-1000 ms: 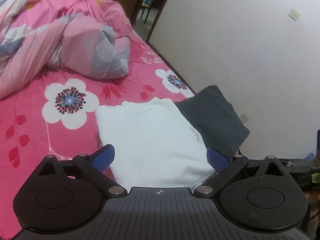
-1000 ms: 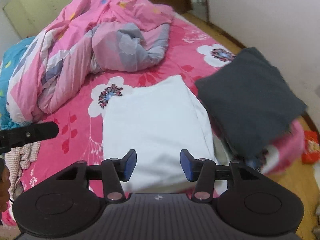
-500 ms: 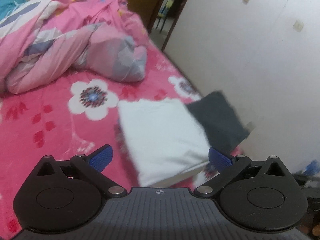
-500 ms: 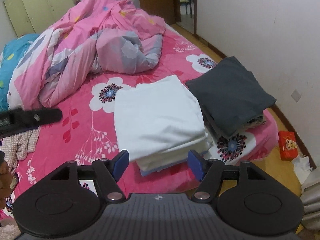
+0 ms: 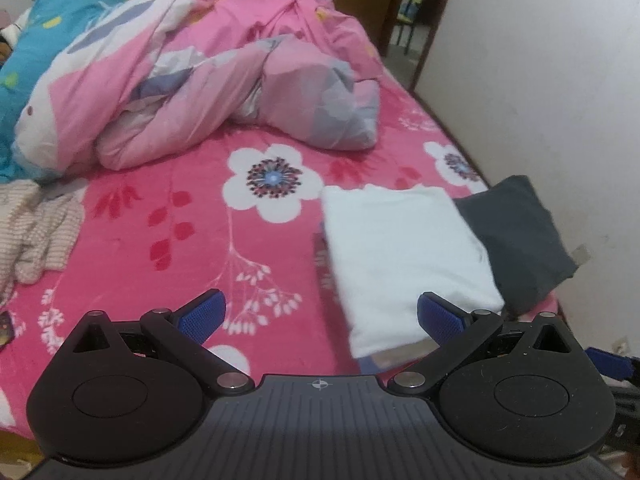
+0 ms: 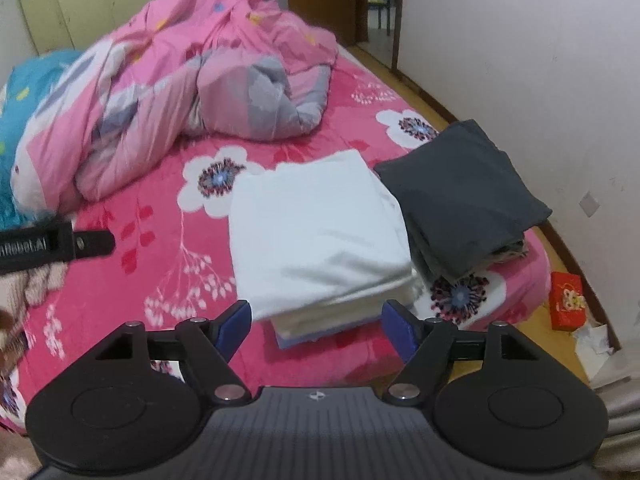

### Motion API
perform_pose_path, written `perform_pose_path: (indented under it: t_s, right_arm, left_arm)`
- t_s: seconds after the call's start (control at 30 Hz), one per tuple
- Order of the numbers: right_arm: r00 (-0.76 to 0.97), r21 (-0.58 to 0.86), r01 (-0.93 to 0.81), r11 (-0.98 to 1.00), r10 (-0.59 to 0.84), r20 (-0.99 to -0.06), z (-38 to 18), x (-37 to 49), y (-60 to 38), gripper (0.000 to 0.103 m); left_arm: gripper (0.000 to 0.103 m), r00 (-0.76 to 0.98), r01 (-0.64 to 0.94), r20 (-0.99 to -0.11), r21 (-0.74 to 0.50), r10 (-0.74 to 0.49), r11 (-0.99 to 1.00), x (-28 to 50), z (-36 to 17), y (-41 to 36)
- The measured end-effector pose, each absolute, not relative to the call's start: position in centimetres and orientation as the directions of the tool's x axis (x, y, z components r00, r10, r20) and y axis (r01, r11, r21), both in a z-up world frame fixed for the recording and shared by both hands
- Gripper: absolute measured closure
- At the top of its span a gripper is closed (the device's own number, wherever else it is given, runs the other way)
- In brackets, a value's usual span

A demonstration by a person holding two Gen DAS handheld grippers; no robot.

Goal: Fold clothes

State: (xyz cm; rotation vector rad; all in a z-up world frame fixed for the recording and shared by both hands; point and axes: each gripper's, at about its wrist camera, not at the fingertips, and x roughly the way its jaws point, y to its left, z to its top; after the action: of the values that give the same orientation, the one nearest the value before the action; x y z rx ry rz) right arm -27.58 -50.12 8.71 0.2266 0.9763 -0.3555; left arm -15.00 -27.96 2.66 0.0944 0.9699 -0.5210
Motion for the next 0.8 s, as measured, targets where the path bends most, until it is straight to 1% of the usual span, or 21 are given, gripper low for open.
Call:
perform_pose_path:
  t_s: [0.3,0.43,0.57,0.7,0.8]
  right_arm:
    - [0.447,-0.041,0.358,0.933,-0.21,-0.87,7.5,-28.0,-49.9,0.028]
    - [0.438,-0.033,0.363,0.931,-0.202,-0.876,7.3,-28.0,-50.4,0.028]
    - [0.439,-0.032,0.361,0.932,-0.2,-0.876,7.3,-27.8,-50.5,0.028]
    - [0.444,-0.033,0.354,0.935,-0.199,-0.874,7.4,-27.6,-50.6,0.023]
    - [0.445,-0.034,0.359,0.933,-0.203,-0.872,7.4,-27.6,-50.7,0.023]
  left_arm:
    - [0.0,0.412,0.386,-0.866,-0.118,-0.285,0.915,-16.0,1.4,-27.7]
    - [0.0,0.409,0.373,-0.879,-0.083,-0.244,0.924,-16.4,1.2,-27.8]
    - [0.0,0.416,0.376,-0.879,-0.067,-0.232,0.924,-16.6,1.3,-27.9]
    - [0.0,0.423,0.378,-0.878,-0.052,-0.222,0.924,-16.8,1.4,-28.0]
    - [0.0,0.428,0.382,-0.877,-0.045,-0.22,0.923,-16.8,1.5,-28.2]
